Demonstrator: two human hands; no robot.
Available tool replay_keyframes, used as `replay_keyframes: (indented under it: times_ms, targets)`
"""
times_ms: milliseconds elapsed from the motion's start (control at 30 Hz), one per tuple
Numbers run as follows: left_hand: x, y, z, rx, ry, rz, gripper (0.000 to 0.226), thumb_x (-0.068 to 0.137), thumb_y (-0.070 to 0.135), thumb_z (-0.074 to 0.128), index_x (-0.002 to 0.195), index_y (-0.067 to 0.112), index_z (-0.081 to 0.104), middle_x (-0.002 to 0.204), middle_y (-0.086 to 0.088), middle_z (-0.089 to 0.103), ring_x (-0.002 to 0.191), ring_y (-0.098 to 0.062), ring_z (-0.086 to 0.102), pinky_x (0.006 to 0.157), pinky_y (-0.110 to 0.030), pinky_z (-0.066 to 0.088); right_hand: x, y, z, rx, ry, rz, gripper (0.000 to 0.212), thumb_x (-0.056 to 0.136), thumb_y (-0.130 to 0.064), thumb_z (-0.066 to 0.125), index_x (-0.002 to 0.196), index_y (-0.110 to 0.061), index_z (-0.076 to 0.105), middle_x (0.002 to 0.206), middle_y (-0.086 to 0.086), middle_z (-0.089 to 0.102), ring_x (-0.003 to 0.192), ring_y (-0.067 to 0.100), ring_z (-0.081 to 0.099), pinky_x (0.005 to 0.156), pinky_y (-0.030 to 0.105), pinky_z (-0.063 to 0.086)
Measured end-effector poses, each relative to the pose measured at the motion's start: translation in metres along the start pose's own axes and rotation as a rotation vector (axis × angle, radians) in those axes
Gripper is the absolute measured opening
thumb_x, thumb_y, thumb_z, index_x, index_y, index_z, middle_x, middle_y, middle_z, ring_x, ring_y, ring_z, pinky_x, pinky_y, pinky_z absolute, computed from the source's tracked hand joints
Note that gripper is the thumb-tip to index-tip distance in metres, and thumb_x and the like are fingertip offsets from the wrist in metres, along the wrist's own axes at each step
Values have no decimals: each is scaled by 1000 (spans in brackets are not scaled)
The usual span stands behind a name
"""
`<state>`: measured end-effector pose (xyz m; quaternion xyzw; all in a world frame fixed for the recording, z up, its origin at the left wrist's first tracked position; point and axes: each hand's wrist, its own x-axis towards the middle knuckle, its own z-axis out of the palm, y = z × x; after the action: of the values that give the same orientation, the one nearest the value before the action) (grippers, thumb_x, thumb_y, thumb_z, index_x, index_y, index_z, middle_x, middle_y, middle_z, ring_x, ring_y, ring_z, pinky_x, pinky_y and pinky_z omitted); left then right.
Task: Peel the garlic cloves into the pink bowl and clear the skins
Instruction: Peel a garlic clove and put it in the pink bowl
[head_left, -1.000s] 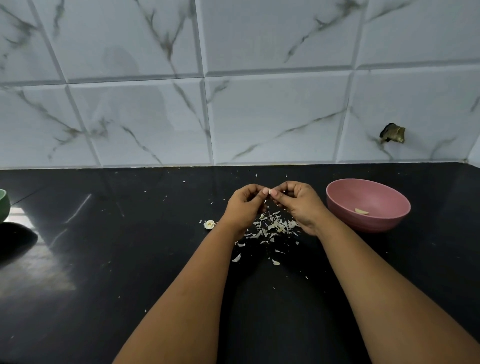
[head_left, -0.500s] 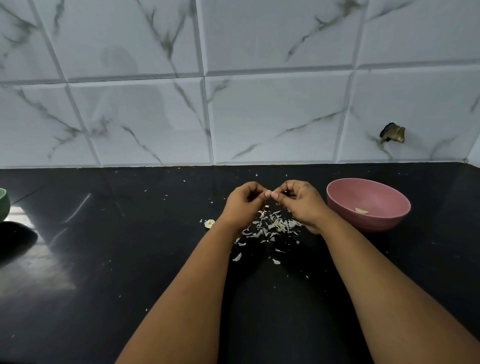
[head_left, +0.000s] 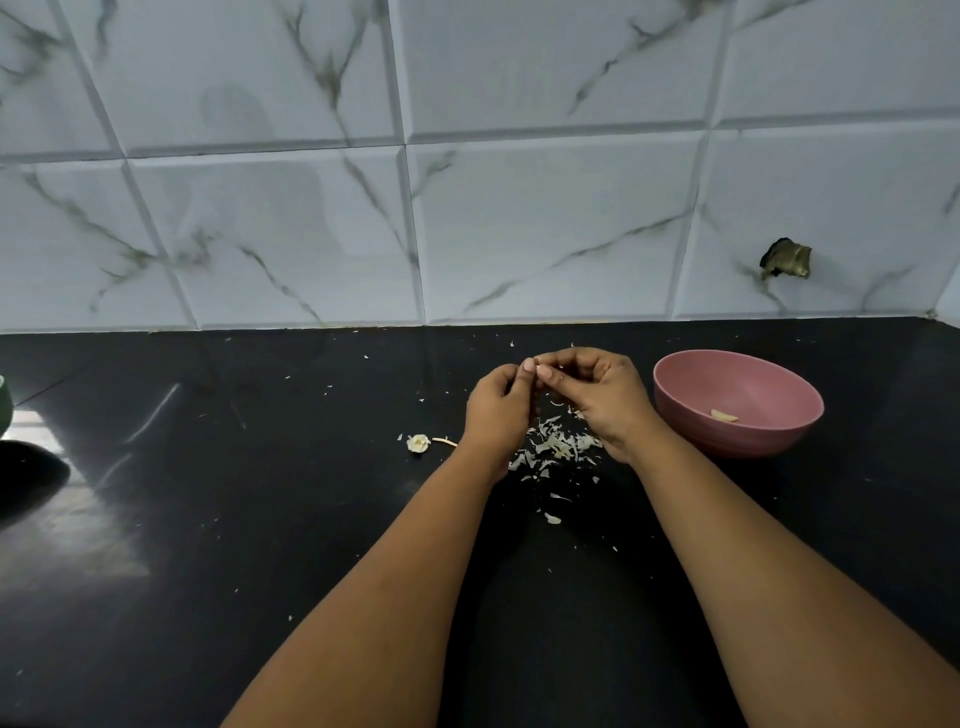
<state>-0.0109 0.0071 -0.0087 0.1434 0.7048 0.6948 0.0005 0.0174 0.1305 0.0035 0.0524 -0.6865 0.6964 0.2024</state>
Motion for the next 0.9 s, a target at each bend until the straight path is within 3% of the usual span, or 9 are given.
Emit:
replay_keyframes:
  times_ms: [167,300,367,467,567,667,767,900]
  targets:
    - [-5,-3,6,190,-11,38,40,103,38,45,71,16,57,61,1,53,61,-16,49,62,-37,45,1,3,-2,-147,0,-1,3,90,-10,67,89,-10,70,86,10,72,76,11,66,71,23,54]
    - [0,-4,0,307,65,67,40,101,42,47,74,15,57,64,4,54,64,-15,50,64,-34,41,5,0,-4,-145,88,26,12,94,-7,60,86,-15,63,85,5,65,79,16,67,71,26,58]
    - [4,-6,-5,322,90,50,37,100,41,49,76,16,61,68,1,60,68,-18,56,70,-37,48,7,1,-11,-315,112,-4,14,95,-5,58,87,-16,59,84,1,60,75,19,70,70,27,59]
    - [7,-10,-9,329,102,22,34,97,41,55,78,15,63,72,-4,65,68,-18,58,73,-39,51,4,5,-17,-600,84,-35,10,89,-2,65,89,-9,58,73,0,55,64,18,70,58,18,55]
    - [5,-13,-7,356,72,33,29,94,40,61,71,23,55,65,6,58,63,-11,52,64,-30,43,3,9,-18,-781,99,-46,9,83,-7,74,79,-5,66,64,0,63,55,6,61,50,6,41]
    - [5,-11,-6,358,73,48,26,92,36,64,70,27,53,64,10,56,59,-4,49,61,-26,39,5,10,-21,-856,101,-15,9,85,-9,71,77,-11,69,67,1,65,55,1,53,50,4,38]
    - [7,-11,-8,343,91,40,22,92,36,65,73,27,56,69,9,60,62,-7,52,63,-27,43,6,11,-22,-885,67,64,14,91,-8,62,82,-16,69,74,-3,63,63,6,56,50,7,36]
    - [6,-13,-8,342,97,39,21,91,35,66,74,28,56,72,9,62,64,-6,54,63,-27,44,5,14,-21,-920,-14,155,18,92,-7,61,101,-17,73,92,1,65,80,11,60,69,17,42]
